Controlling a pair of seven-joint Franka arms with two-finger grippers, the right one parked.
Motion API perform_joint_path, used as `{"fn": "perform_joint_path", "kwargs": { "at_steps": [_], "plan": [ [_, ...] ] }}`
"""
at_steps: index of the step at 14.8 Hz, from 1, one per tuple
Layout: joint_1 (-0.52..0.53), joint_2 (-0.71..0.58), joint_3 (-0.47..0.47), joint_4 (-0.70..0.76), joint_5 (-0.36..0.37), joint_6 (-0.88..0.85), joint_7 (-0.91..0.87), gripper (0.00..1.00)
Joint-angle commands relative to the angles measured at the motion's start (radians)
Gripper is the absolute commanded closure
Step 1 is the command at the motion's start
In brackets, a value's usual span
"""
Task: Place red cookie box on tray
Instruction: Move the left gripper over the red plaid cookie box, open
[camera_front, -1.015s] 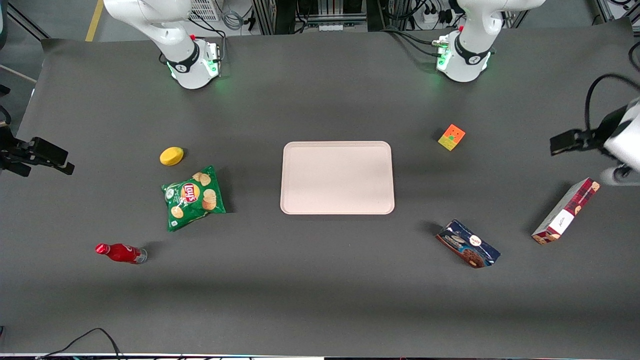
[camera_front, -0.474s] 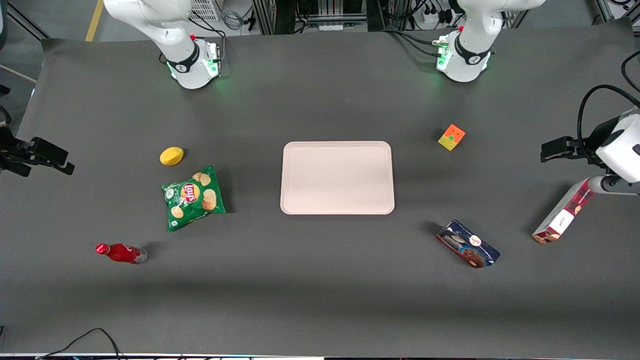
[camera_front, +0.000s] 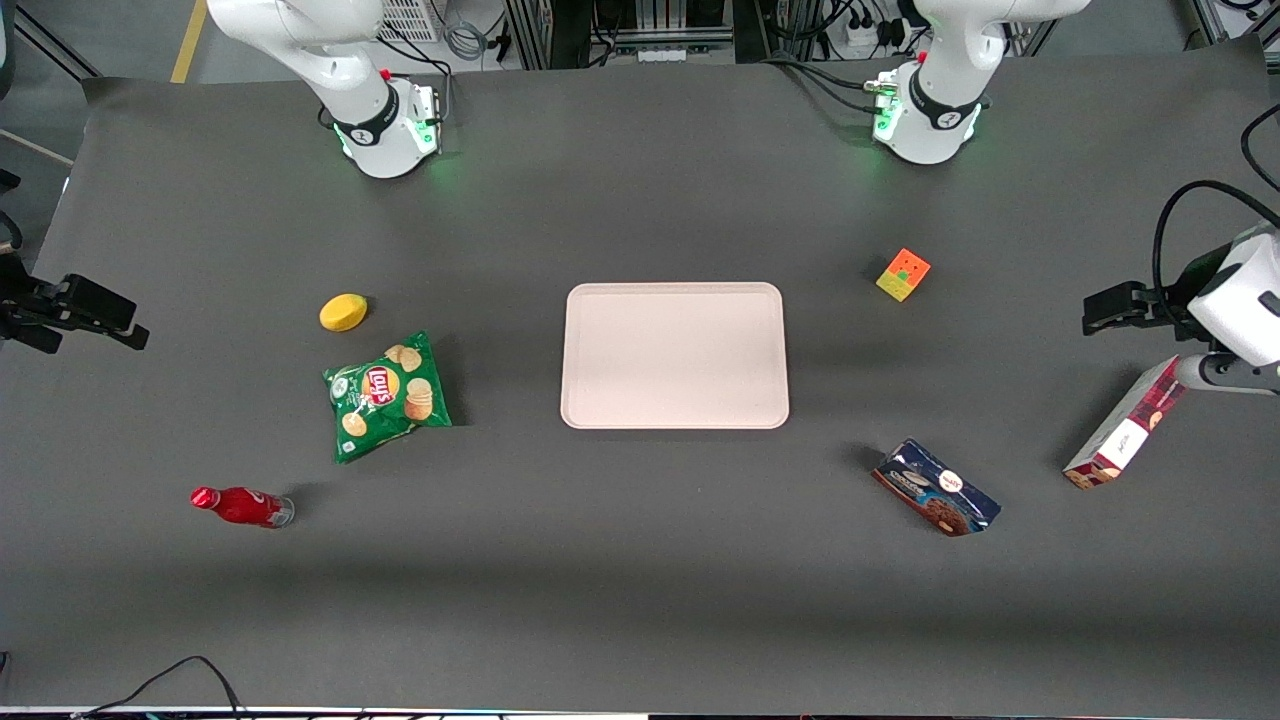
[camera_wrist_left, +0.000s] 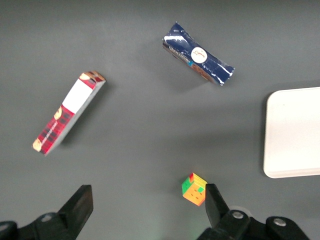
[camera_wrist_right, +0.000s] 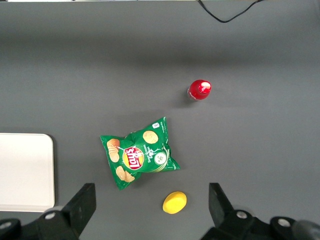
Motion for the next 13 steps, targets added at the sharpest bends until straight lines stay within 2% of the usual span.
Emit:
{"fn": "perform_joint_path", "kwargs": {
  "at_steps": [1, 5, 7, 13],
  "plan": [
    [0.061, -0.123, 0.011, -0.274, 0.045, 0.24, 0.173, 0.0],
    [0.101, -0.109, 0.126, -0.433, 0.069, 0.484, 0.538, 0.0],
    [0.142, -0.076, 0.149, -0.489, 0.076, 0.565, 0.662, 0.0],
    [0.194, 0.036, 0.16, -0.638, 0.076, 0.851, 0.824, 0.0]
  ]
}}
